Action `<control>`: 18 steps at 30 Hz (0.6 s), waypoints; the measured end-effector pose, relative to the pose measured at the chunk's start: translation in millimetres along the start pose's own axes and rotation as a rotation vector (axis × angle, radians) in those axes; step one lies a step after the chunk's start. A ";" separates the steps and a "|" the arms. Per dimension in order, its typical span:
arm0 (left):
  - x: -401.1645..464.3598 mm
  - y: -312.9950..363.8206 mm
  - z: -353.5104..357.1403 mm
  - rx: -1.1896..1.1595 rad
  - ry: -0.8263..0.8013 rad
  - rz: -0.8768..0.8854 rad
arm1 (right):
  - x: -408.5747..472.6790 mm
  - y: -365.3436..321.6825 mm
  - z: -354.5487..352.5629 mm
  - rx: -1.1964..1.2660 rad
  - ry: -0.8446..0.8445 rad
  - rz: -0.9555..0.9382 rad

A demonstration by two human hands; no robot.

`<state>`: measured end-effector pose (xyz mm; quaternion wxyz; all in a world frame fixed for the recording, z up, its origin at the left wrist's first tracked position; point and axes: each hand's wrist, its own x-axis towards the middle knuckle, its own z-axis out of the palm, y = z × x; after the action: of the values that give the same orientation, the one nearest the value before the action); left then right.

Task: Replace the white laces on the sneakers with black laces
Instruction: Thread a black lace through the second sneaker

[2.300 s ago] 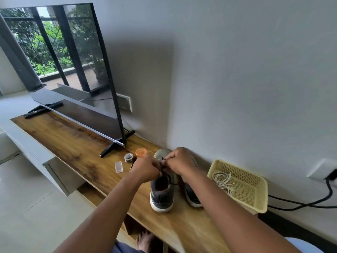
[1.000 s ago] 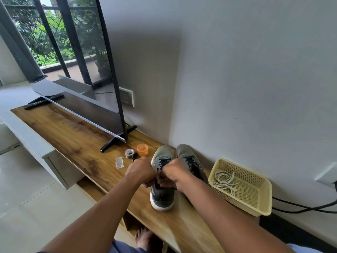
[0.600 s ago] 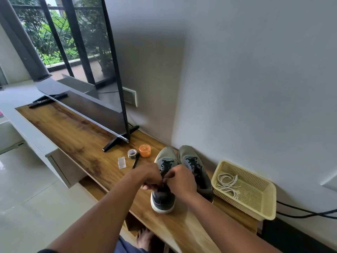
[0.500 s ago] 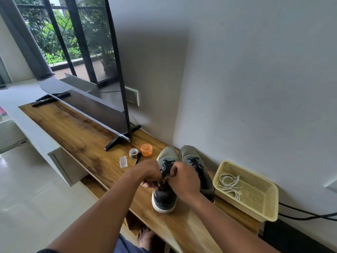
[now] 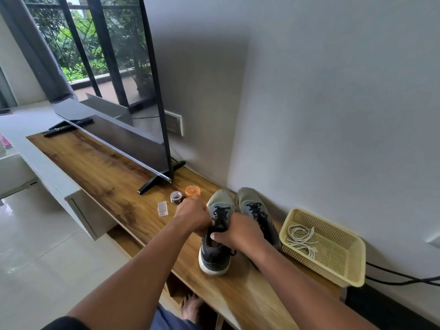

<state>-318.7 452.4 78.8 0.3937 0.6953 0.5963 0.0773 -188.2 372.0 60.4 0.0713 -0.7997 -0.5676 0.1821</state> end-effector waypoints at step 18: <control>-5.3 1.9 -0.1 0.095 -0.155 -0.039 | -2.5 -12.6 7.7 0.228 0.365 -0.245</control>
<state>-318.7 447.8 82.0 0.4069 0.7053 0.5803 -0.0128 -202.9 373.3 57.8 0.2842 -0.7314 -0.6137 0.0876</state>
